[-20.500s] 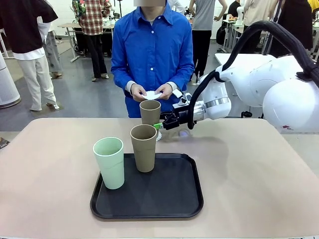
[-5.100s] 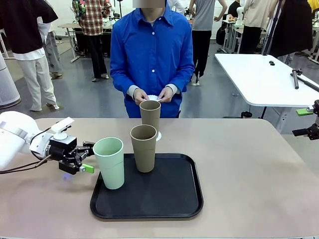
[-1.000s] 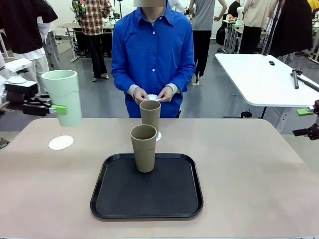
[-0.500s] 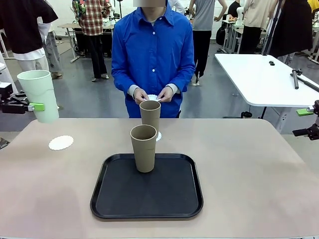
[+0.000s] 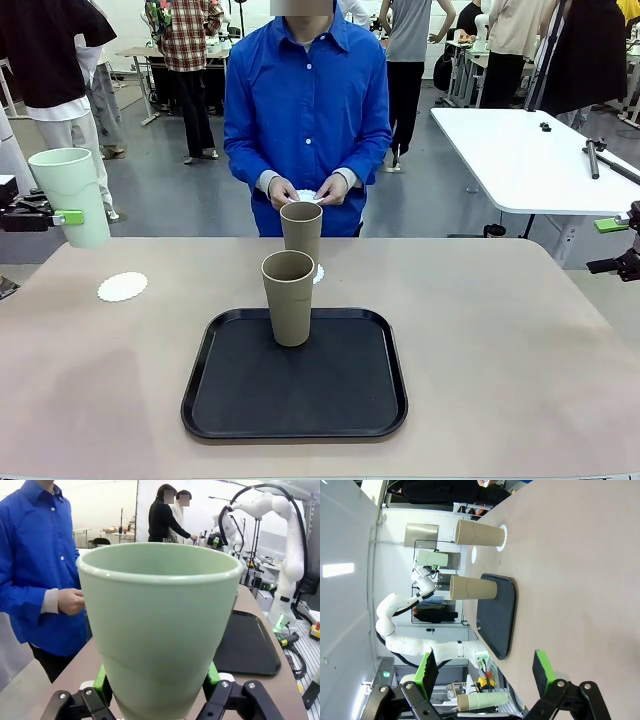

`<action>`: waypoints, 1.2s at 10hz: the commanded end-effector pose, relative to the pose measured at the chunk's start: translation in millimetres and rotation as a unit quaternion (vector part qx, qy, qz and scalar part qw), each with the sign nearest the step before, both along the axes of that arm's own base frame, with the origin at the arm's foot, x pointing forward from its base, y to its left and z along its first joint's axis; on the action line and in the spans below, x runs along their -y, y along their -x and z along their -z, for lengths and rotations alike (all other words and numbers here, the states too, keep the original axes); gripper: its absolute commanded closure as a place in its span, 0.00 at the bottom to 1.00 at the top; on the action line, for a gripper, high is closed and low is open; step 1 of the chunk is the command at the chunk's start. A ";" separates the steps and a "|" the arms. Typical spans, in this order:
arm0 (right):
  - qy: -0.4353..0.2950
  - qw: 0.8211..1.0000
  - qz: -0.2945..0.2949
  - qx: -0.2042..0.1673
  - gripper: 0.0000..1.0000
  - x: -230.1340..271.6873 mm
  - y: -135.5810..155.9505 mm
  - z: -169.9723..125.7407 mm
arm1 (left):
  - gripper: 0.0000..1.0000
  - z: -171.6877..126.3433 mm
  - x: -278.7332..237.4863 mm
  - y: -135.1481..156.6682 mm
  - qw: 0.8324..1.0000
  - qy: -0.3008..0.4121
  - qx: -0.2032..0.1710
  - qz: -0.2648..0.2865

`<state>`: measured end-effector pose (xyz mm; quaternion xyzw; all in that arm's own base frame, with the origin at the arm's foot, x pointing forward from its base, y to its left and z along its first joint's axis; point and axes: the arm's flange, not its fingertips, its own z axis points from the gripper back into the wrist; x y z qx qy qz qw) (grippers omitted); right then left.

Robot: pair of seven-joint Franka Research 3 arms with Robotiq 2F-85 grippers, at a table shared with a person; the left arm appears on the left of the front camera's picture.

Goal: Place coasters on the table and set cups on them.
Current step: Take one Reusable plastic cup from the Flat Tray and place it on a coaster set by the human.

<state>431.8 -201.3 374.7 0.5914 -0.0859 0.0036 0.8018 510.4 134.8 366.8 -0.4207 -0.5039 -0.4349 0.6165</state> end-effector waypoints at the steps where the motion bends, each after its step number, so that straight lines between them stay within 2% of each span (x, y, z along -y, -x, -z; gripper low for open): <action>1: 0.003 1.000 0.001 0.000 0.00 -0.6 -0.9 0.4 | 0.15 -2.0 0.3 2.9 1.000 -0.006 -0.001 0.005; 6: 0.003 1.000 0.001 0.000 0.00 -0.6 -0.9 0.4 | 0.15 1.3 0.3 0.4 1.000 -0.001 -0.002 0.002; 8: 0.003 1.000 0.001 0.000 0.00 -0.6 -0.9 0.4 | 0.15 23.0 -4.0 -27.6 0.998 0.026 0.015 0.059; 12: 0.003 1.000 0.001 0.000 0.00 -0.6 -0.9 0.4 | 0.15 52.9 -10.1 -53.1 0.999 0.021 -0.010 0.031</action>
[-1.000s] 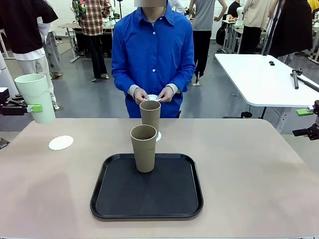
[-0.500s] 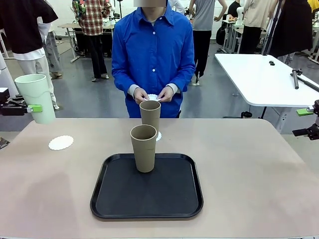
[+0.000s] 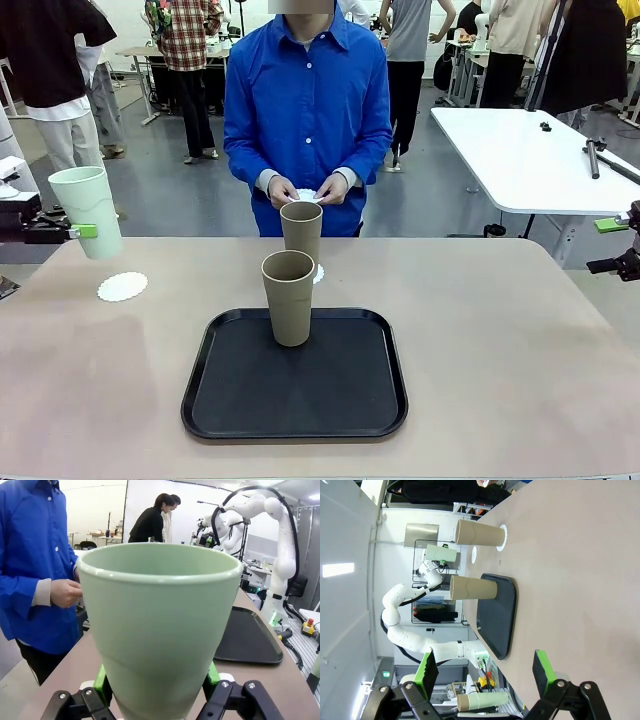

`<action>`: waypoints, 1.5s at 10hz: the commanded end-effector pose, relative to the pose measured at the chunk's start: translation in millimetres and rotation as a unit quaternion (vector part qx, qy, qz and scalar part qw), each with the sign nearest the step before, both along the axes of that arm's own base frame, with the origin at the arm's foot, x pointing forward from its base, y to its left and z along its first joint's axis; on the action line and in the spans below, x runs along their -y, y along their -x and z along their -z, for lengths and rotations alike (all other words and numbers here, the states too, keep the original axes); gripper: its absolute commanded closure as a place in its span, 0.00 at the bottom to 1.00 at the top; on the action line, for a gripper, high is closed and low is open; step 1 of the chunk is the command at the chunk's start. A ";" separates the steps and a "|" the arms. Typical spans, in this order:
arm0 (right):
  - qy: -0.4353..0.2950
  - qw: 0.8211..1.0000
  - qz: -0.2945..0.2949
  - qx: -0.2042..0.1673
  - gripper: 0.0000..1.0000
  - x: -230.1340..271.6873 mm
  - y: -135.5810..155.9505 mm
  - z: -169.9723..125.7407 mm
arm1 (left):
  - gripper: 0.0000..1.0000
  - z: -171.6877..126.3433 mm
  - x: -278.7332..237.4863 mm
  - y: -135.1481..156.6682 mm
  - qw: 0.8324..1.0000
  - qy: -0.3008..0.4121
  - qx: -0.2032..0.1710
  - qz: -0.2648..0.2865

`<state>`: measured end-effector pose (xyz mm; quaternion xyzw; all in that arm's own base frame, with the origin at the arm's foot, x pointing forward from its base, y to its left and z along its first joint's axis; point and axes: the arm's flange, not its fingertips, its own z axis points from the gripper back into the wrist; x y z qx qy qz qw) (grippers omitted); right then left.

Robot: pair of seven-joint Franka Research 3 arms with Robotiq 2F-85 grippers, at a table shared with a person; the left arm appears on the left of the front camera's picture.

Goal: Place coasters on the table and set cups on them.
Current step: Take one Reusable plastic cup from the Flat Tray and place it on a coaster set by the human.

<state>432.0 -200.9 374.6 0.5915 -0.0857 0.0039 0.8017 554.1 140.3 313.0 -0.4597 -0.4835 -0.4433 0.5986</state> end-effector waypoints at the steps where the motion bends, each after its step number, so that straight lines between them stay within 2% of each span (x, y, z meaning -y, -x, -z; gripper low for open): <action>1: 0.003 1.000 0.002 0.000 0.00 -0.3 -0.7 0.4 | 0.15 6.5 -6.6 -14.0 1.000 -0.003 0.006 -0.022; 3: 0.003 1.000 0.002 0.000 0.00 -0.3 -0.7 0.4 | 0.15 23.7 -3.5 -15.6 1.000 -0.006 -0.001 -0.011; 6: 0.003 1.000 0.002 0.000 0.00 -0.3 -0.7 0.4 | 0.15 45.7 1.2 -15.8 1.000 -0.009 0.022 -0.002; 11: 0.003 1.000 0.002 0.000 0.00 -0.3 -0.7 0.4 | 0.15 63.4 4.1 -12.7 0.999 -0.008 0.045 0.021; 15: 0.003 1.000 0.002 0.000 0.00 -0.3 -0.7 0.4 | 0.15 74.7 2.4 -9.9 0.999 -0.003 0.023 0.030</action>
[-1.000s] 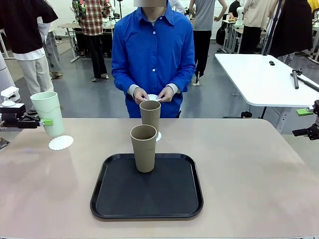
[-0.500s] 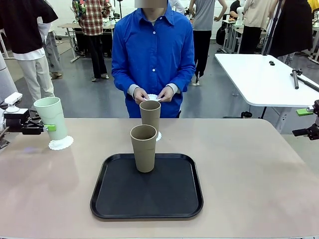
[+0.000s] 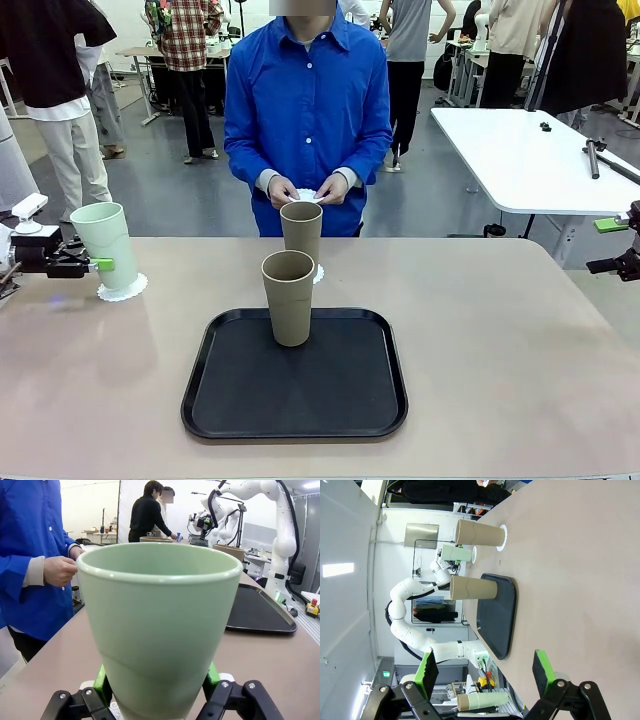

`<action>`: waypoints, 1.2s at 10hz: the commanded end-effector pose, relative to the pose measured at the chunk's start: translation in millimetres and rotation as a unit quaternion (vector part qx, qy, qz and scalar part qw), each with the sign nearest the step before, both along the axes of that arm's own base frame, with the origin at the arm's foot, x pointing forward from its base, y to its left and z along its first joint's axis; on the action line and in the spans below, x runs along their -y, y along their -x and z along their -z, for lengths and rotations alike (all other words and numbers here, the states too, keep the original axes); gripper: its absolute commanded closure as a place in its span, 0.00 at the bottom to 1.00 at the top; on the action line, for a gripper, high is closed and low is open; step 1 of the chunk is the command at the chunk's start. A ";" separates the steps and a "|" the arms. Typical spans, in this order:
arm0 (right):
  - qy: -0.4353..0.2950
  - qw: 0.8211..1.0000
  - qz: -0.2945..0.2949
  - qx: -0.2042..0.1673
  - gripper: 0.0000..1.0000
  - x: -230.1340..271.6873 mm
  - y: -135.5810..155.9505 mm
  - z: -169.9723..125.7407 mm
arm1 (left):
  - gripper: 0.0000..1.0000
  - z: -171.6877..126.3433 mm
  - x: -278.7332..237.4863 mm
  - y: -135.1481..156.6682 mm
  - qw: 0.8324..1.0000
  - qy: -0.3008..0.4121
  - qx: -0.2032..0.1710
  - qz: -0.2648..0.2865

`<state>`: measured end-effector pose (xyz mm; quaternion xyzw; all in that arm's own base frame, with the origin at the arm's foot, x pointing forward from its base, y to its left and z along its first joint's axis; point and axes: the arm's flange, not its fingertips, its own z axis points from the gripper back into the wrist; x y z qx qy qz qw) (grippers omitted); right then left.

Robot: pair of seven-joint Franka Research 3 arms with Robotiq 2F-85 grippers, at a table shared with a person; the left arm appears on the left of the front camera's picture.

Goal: Place coasters on the table and set cups on them.
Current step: Take one Reusable plastic cup from the Flat Tray and place it on a coaster set by the human.

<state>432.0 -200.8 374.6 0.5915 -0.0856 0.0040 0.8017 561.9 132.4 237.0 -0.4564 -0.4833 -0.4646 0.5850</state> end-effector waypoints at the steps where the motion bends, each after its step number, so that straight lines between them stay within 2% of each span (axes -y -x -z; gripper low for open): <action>1: 0.003 1.000 0.002 0.000 0.00 -0.2 -0.7 0.4 | 0.15 0.1 -6.4 -2.3 1.000 0.003 0.005 0.012; 12: 0.003 1.000 0.002 0.000 0.00 -0.2 -0.7 0.4 | 0.15 14.3 -8.9 -5.7 0.999 0.007 0.017 0.036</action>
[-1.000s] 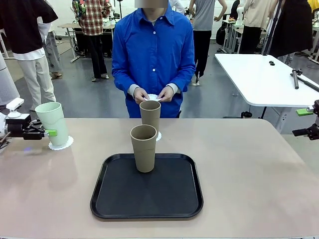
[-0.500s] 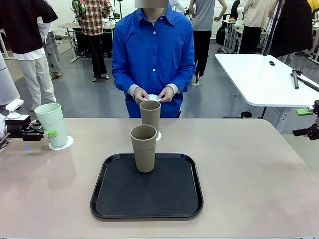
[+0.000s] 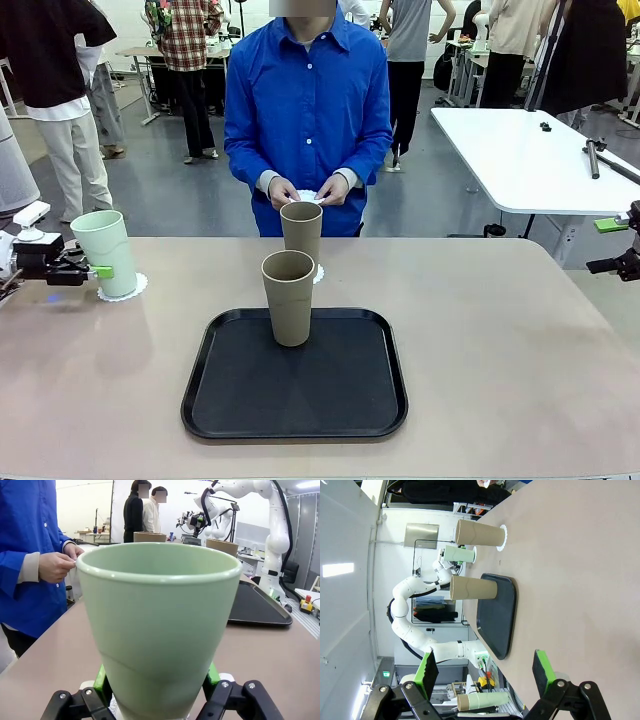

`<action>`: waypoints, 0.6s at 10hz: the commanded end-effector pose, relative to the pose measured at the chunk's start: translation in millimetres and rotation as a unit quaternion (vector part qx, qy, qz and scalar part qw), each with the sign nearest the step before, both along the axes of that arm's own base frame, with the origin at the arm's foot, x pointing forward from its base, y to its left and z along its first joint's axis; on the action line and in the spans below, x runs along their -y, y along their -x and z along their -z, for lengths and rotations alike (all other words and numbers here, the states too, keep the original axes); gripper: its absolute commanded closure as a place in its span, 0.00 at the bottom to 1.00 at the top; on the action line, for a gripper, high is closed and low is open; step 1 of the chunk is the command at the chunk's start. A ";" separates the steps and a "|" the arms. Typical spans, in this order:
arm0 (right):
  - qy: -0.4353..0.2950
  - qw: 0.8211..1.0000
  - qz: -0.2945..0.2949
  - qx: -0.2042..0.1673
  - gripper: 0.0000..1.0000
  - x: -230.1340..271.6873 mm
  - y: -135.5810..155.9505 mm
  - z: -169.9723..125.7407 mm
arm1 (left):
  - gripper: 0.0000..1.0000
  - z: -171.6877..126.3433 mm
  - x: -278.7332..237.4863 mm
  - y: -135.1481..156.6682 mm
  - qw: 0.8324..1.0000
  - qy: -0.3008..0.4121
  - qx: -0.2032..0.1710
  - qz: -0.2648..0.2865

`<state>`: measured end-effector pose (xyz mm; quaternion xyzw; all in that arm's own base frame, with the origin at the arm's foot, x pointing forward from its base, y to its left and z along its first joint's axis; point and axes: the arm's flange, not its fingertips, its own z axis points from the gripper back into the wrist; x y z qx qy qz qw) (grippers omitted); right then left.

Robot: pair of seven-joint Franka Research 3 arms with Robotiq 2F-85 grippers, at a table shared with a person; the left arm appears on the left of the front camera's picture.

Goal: Place coasters on the table and set cups on them.
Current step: Take one Reusable plastic cup from the Flat Tray and place it on a coaster set by the human.

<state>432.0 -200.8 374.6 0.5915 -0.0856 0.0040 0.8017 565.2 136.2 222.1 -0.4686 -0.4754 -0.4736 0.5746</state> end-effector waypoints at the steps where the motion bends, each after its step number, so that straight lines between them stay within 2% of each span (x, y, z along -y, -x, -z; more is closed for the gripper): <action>1: 0.003 1.000 0.002 0.000 0.00 -0.2 -0.6 0.4 | 0.15 -0.4 -5.0 -2.8 1.000 0.005 0.021 0.018; 6: 0.003 1.000 0.002 0.000 0.00 -0.2 -0.6 0.4 | 0.15 9.7 -0.1 -6.0 0.999 0.004 0.017 0.031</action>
